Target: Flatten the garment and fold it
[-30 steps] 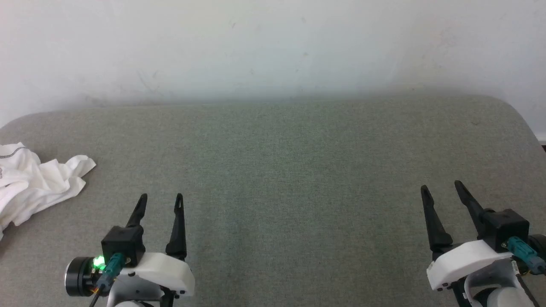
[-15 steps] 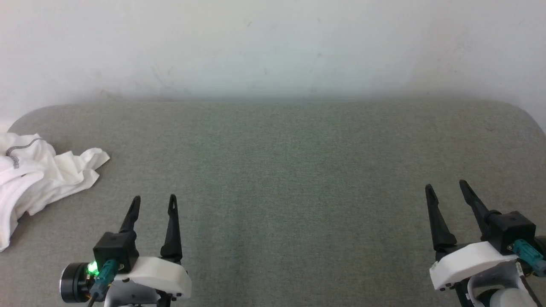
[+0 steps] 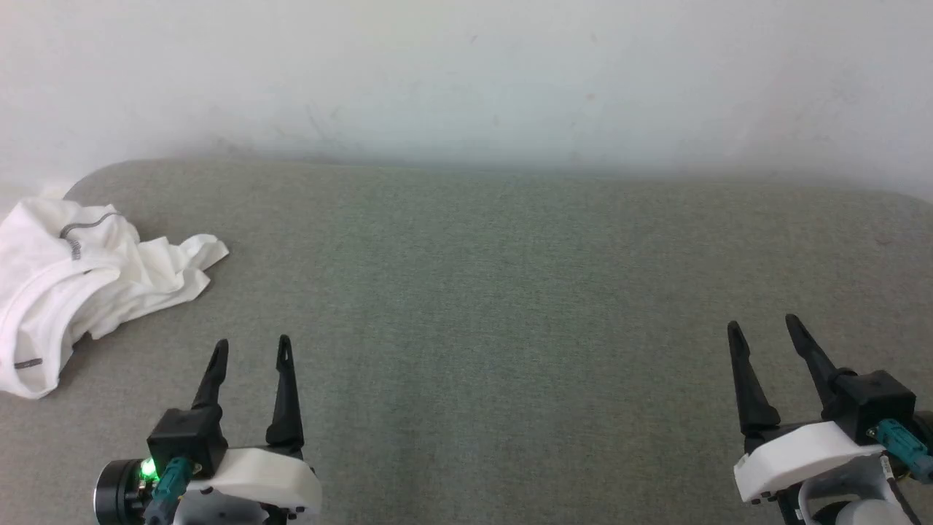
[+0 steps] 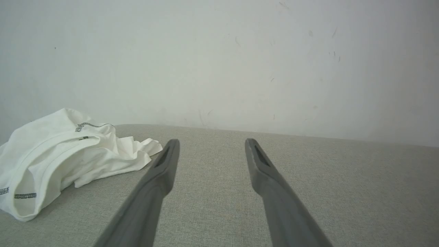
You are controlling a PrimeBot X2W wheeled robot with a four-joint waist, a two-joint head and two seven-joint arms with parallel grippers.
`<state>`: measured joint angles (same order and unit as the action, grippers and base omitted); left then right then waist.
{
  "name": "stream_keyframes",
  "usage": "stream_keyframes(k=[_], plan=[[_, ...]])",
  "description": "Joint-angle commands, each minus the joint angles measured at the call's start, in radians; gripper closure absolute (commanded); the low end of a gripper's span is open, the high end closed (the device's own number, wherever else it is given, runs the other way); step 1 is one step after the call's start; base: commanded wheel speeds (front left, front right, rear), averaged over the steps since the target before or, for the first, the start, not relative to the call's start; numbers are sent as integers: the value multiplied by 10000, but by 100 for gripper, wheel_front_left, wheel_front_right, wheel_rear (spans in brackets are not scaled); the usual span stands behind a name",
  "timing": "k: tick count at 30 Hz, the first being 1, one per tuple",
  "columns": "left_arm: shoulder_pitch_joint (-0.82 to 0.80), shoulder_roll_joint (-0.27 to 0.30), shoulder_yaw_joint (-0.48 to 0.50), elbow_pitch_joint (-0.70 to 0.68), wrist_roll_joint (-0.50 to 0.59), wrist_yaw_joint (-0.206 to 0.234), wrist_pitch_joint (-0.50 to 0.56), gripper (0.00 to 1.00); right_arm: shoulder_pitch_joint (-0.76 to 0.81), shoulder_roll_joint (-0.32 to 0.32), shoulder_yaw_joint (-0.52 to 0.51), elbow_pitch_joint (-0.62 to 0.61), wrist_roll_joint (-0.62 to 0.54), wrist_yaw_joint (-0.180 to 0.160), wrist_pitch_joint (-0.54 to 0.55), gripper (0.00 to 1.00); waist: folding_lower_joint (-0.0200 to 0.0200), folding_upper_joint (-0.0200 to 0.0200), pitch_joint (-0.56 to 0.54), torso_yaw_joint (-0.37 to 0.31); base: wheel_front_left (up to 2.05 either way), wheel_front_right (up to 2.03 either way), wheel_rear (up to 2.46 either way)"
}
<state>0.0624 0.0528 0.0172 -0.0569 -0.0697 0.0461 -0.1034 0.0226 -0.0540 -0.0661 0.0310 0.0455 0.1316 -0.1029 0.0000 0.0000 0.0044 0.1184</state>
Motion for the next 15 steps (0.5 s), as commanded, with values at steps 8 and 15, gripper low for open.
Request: stream_keyframes(k=[8, 15], plan=[[276, -13, 101, -150, -196, 239, -271, 0, 92, 18, 26, 113, 60, -5, -279, 0, 0, 0, 16, 639, 0, 0, 0], [370, -15, 148, -128, -301, 293, -418, 0, 46, 20, 152, 211, 79, -5, -425, 0, 0, 0, -4, 1119, 0, 0, 0]])
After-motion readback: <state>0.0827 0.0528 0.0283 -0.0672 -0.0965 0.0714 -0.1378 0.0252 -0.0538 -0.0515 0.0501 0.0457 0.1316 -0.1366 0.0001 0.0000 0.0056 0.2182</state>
